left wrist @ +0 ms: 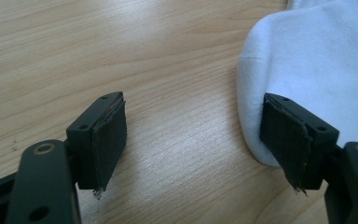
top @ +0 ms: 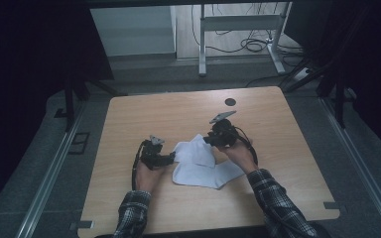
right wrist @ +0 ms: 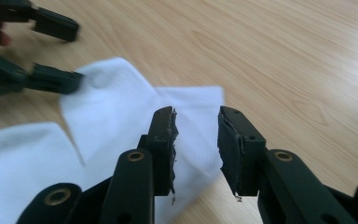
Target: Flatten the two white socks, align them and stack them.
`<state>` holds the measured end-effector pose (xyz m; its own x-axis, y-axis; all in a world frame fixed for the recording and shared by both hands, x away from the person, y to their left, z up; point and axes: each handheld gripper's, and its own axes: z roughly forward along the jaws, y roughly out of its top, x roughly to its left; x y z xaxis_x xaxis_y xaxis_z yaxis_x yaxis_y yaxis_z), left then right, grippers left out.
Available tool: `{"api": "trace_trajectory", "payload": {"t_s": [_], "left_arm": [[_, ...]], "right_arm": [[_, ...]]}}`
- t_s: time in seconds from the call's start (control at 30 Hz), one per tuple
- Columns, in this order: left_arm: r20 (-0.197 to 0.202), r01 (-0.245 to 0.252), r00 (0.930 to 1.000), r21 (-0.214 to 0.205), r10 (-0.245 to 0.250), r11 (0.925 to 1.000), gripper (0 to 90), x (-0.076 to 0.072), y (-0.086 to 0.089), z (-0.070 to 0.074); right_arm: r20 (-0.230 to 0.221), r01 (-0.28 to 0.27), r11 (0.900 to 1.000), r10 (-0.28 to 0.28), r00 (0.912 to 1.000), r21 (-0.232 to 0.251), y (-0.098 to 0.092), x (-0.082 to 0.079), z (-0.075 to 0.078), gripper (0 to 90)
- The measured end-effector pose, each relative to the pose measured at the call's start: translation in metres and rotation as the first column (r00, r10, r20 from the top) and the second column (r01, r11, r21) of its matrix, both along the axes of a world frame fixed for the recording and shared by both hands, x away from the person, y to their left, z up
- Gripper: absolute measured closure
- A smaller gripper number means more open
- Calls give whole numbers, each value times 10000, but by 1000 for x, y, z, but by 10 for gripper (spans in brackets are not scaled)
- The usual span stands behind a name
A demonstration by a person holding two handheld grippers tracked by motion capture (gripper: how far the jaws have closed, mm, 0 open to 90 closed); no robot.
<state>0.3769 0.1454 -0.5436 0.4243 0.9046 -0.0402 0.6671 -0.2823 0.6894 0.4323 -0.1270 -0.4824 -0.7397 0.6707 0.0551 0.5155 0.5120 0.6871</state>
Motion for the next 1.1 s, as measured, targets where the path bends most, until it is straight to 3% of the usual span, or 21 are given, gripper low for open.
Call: {"api": "trace_trajectory", "payload": {"t_s": [0.1,0.2,0.3,0.4,0.5,0.6,0.73,0.93,1.0,1.1], "left_arm": [[13,-33,10000,11,33,10000,247,-1,2,0],[11,-55,10000,0,55,10000,247,-2,4,0],[-47,-70,10000,32,70,10000,247,-3,6,0],[-33,-75,10000,23,75,10000,246,-4,8,0],[-67,-75,9999,16,75,10000,243,-5,8,0],[-23,18,10000,-7,-18,10000,226,-7,9,0],[-40,115,9999,16,-115,9999,187,-7,7,-1],[-10,241,9997,-4,-241,9997,169,-7,2,-1],[-11,256,9997,-2,-256,9997,171,-7,2,-1],[-53,251,9997,17,-251,9997,173,-8,3,-1]], "right_arm": [[-84,180,9998,-180,9998,-8,-7,3,-5,573],[-510,182,9997,-174,9985,144,-11,4,-14,498],[-644,99,9996,-81,9979,273,-10,2,-23,474],[-734,63,10000,-63,9973,2,-4,1,-33,476],[-582,78,9988,-106,9982,-487,1,-1,-41,595],[-684,113,9996,-130,9976,-255,1,-4,-44,813],[-98,164,9971,-172,9998,-744,0,-6,-34,825],[534,46,9997,-32,9986,-258,-2,-14,11,821],[786,-219,9995,237,9966,-236,6,-20,23,814],[764,-708,9966,740,9943,-432,25,-26,23,799]]}}
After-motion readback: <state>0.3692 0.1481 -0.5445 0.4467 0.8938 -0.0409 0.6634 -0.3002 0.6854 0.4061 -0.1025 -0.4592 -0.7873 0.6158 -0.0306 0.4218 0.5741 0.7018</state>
